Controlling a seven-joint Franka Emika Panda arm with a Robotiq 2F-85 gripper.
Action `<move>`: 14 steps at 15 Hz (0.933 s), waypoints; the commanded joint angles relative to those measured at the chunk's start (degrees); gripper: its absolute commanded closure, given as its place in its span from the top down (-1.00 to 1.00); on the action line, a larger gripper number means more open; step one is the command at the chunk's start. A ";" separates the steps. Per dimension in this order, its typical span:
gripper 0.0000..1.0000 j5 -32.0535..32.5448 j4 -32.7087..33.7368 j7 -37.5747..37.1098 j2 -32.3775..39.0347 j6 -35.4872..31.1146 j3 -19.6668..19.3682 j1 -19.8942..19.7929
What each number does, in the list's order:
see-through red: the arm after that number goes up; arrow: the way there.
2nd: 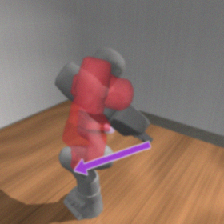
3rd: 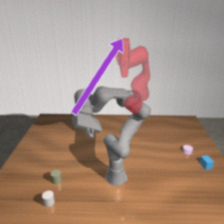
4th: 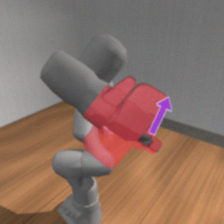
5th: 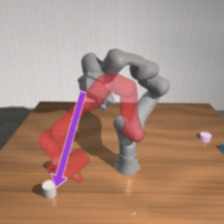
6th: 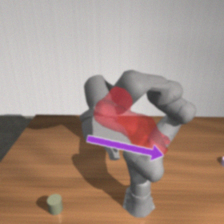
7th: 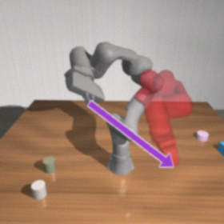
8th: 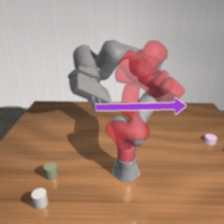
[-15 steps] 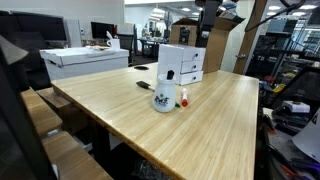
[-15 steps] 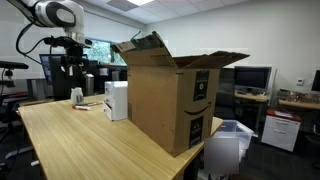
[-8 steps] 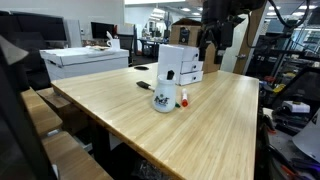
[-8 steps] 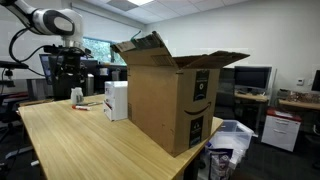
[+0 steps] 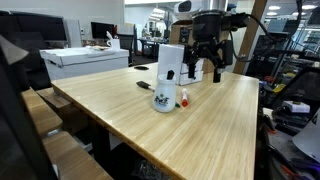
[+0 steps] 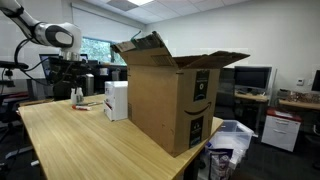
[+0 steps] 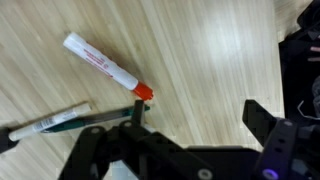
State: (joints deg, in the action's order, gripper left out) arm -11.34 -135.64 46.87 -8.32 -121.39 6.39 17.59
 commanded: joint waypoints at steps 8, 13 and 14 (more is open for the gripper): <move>1.00 -8.47 1.57 19.61 6.77 -8.30 1.22 -3.39; 1.00 -8.43 0.59 21.09 7.05 -10.32 1.62 -4.53; 1.00 -8.88 0.26 21.29 6.84 -10.55 1.62 -4.62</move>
State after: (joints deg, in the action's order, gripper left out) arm -18.50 -133.88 65.46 -0.99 -129.69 6.91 14.33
